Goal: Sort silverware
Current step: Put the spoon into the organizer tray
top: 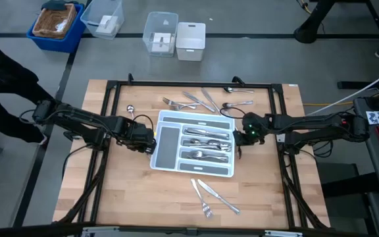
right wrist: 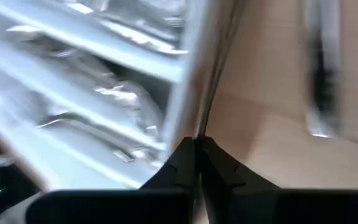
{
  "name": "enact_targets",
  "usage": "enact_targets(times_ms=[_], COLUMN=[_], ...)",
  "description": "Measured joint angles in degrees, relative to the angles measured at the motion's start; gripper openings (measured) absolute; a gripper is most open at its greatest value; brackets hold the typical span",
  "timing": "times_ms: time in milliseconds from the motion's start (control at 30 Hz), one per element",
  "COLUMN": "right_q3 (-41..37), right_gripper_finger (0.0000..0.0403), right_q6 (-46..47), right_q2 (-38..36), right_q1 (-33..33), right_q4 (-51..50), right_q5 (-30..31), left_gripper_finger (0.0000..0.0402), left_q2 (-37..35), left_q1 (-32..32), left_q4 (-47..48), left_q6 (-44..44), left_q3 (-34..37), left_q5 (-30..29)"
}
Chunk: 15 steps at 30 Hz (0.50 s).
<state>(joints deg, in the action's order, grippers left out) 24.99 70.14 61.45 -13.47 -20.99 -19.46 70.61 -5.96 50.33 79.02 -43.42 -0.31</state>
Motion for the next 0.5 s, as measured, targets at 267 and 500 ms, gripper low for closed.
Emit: enact_targets(times_ms=[267,500], right_q3=[0.6,1.3], right_gripper_finger=[0.0002,0.0002], right_q6=[-0.6,-2.9], right_q2=[-0.1,-0.1], right_q1=[0.0,0.0], right_q4=[5.1,5.0], right_q5=[-7.7,-11.3], left_gripper_finger=[0.0074,0.0074], left_q2=[0.0,0.0], left_q1=[0.0,0.0], left_q4=[0.0,0.0], left_q6=[0.0,0.0], left_q3=[0.0,0.0], left_q5=[0.0,0.0])
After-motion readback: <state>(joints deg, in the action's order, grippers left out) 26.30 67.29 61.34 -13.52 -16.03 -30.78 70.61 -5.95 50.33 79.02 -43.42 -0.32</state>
